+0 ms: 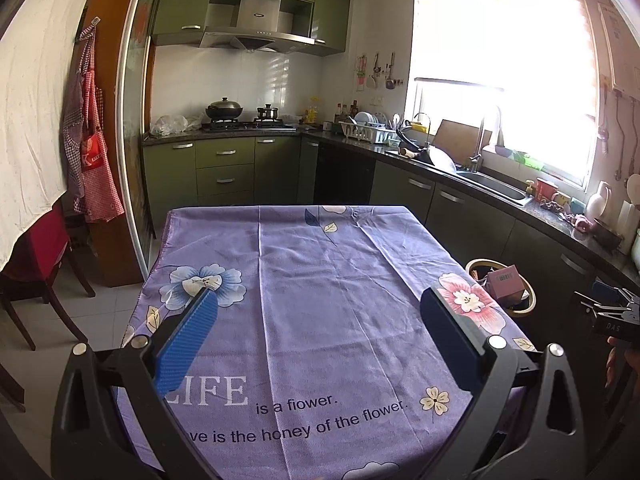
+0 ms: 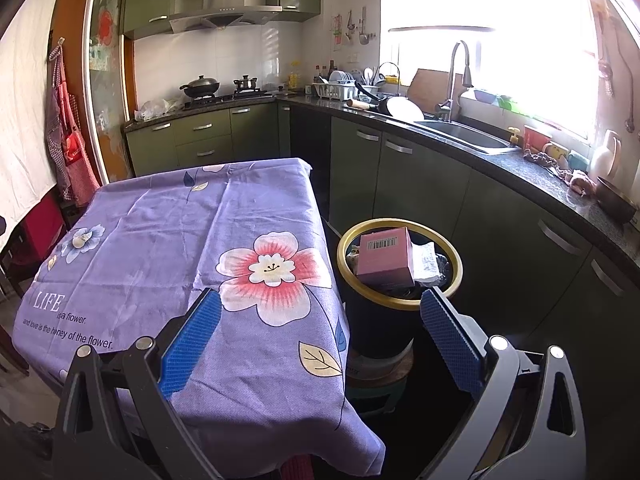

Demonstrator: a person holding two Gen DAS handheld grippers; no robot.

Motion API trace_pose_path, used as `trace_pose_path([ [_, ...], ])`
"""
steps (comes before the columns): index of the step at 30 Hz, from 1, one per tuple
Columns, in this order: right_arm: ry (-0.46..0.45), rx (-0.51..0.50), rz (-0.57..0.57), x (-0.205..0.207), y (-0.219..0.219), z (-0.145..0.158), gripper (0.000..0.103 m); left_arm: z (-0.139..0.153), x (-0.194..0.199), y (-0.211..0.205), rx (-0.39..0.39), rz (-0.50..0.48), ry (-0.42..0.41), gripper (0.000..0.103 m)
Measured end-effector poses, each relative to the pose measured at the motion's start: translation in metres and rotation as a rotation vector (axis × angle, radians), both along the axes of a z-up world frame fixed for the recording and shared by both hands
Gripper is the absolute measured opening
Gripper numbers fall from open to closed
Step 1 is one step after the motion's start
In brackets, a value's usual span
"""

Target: Collect trash

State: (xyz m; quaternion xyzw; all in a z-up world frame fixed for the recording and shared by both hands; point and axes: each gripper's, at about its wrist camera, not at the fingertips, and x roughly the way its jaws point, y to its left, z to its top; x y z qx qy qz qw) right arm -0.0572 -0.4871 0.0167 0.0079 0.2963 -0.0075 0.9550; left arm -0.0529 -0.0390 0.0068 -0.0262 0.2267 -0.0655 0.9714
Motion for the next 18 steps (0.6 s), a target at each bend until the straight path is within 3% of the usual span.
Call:
trace_pose_path([
  [18,0.001,0.001,0.001,0.0007,0.0004,-0.0008,0.098,-0.0051,0.0020,-0.0023,0.014,-0.013,0.018,0.097],
])
